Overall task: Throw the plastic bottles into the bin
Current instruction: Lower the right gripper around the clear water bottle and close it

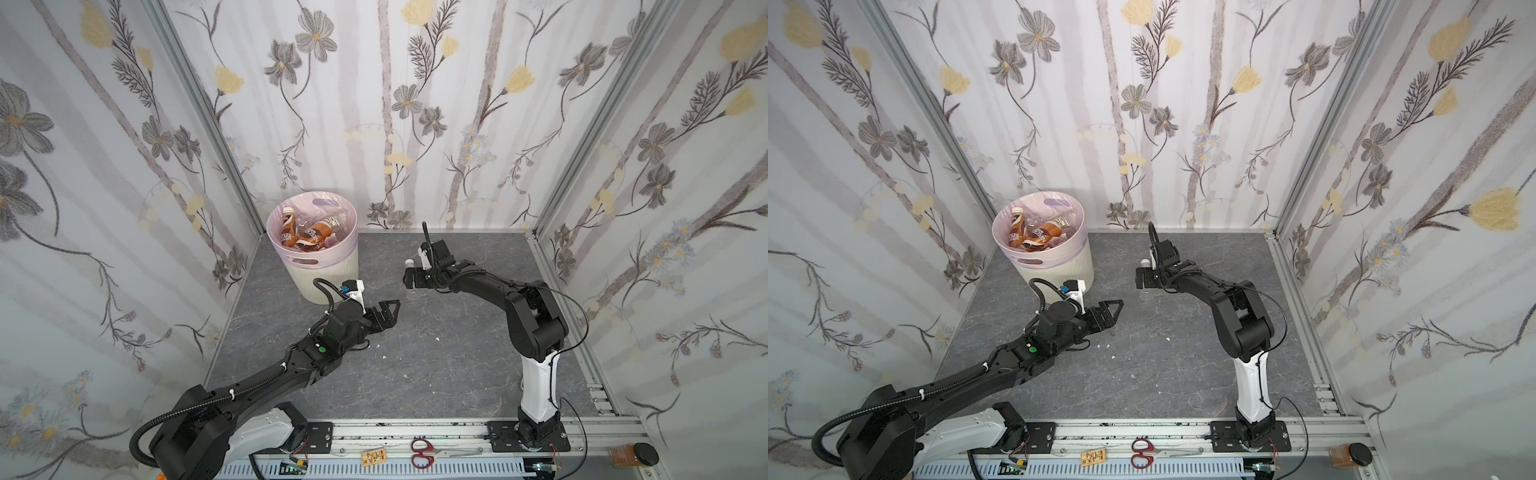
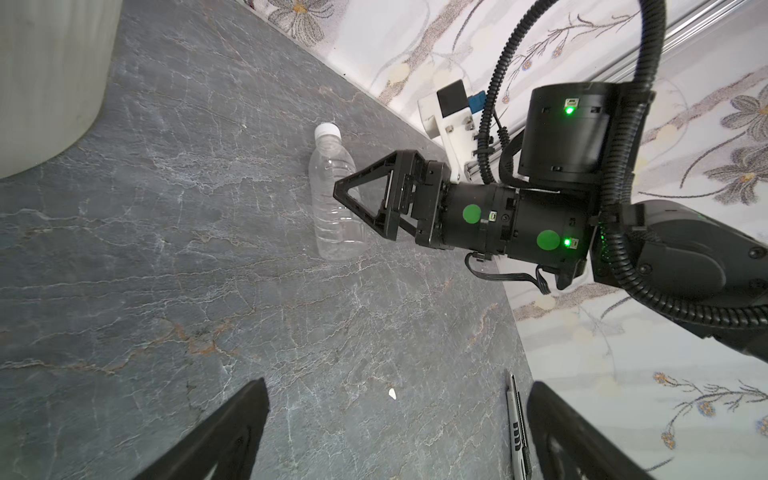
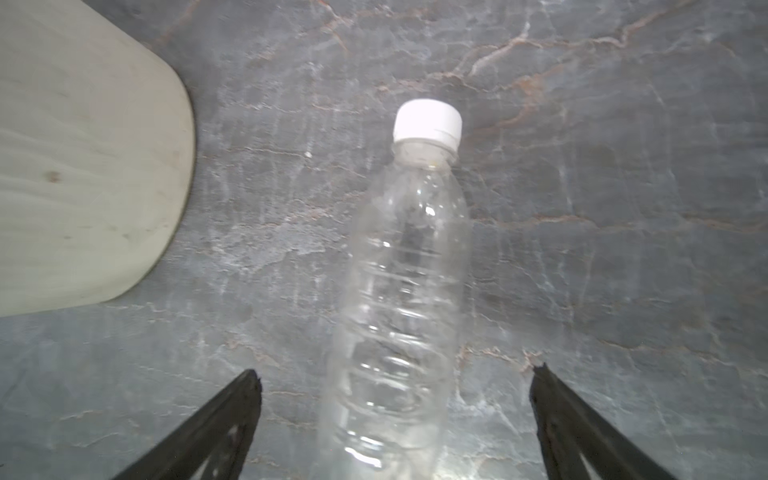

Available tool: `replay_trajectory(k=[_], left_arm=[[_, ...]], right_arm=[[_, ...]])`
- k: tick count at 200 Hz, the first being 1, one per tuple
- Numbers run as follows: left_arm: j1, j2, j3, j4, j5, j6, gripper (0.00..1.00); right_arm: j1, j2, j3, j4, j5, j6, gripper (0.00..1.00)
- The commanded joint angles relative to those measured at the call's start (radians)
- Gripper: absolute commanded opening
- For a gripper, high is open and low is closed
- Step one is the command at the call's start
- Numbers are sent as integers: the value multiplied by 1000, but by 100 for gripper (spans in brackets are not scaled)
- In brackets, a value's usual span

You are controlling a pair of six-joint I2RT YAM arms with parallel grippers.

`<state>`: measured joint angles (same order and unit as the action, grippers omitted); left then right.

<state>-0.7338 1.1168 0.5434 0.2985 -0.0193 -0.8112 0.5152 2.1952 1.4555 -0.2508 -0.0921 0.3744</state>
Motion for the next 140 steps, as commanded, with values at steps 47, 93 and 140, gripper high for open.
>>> replay_trajectory(k=[47, 93, 140], left_arm=[[5, -9, 2, -3, -20, 9, 100], [8, -36, -8, -18, -29, 10, 100], [14, -48, -14, -29, -31, 9, 100]], right_arm=[[14, -17, -45, 10, 70, -37, 98], [13, 25, -9, 2, 83, -43, 93], [13, 60, 16, -22, 95, -61, 88]])
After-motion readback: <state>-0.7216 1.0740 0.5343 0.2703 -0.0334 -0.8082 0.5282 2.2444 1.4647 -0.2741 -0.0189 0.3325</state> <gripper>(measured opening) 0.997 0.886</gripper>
